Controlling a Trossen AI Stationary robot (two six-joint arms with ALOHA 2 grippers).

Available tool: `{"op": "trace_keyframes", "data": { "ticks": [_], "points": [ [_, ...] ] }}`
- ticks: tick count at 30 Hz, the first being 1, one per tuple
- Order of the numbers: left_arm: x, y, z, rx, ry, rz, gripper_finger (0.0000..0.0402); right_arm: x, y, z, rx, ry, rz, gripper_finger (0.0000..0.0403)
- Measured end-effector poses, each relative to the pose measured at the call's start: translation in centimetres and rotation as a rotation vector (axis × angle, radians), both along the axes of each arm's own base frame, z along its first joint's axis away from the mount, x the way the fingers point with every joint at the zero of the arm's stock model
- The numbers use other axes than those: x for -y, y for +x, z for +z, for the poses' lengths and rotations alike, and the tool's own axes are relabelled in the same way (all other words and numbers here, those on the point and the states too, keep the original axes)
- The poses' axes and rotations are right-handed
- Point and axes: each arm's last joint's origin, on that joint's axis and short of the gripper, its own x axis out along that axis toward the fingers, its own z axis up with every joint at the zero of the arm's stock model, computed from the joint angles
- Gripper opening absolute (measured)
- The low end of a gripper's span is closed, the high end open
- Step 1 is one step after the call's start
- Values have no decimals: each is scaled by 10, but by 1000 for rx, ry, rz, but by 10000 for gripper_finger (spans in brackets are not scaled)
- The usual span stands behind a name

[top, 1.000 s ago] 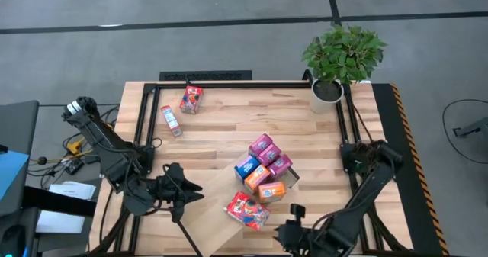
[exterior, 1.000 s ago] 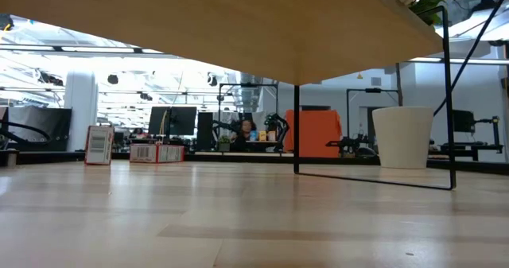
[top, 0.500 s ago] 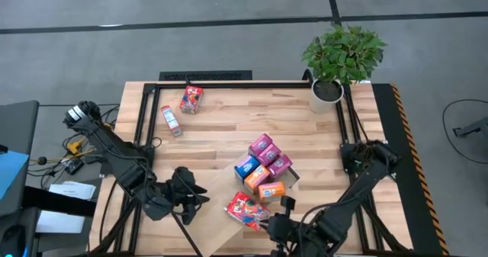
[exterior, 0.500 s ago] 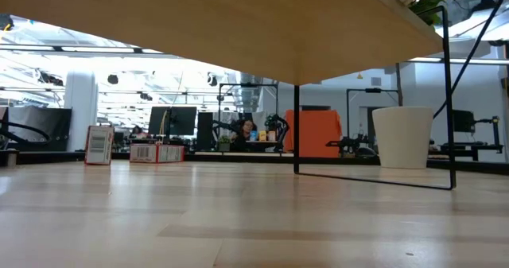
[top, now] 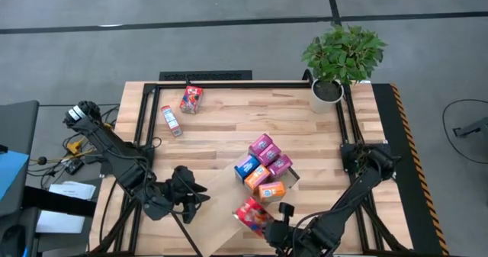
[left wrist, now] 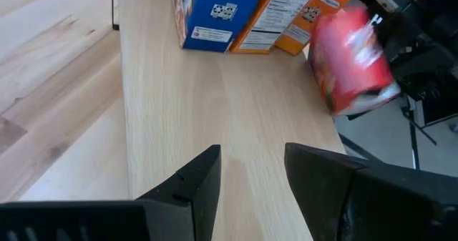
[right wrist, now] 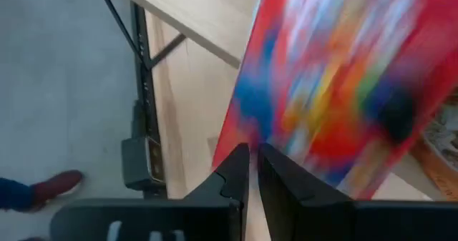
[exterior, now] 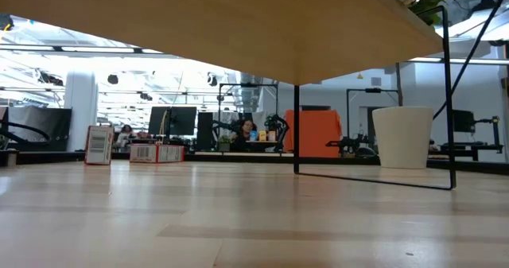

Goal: Stack cereal on shelf
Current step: Remove the red cereal box from the shelf, then put the bottom red cereal box onto the shelf

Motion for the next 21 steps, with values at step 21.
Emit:
{"op": "trace_keyframes", "data": {
  "ticks": [21],
  "points": [
    [-2, 0, 1, 27, 38, 46, 144, -20, -36, 8, -64, 190, -49, 49]
  ]
}}
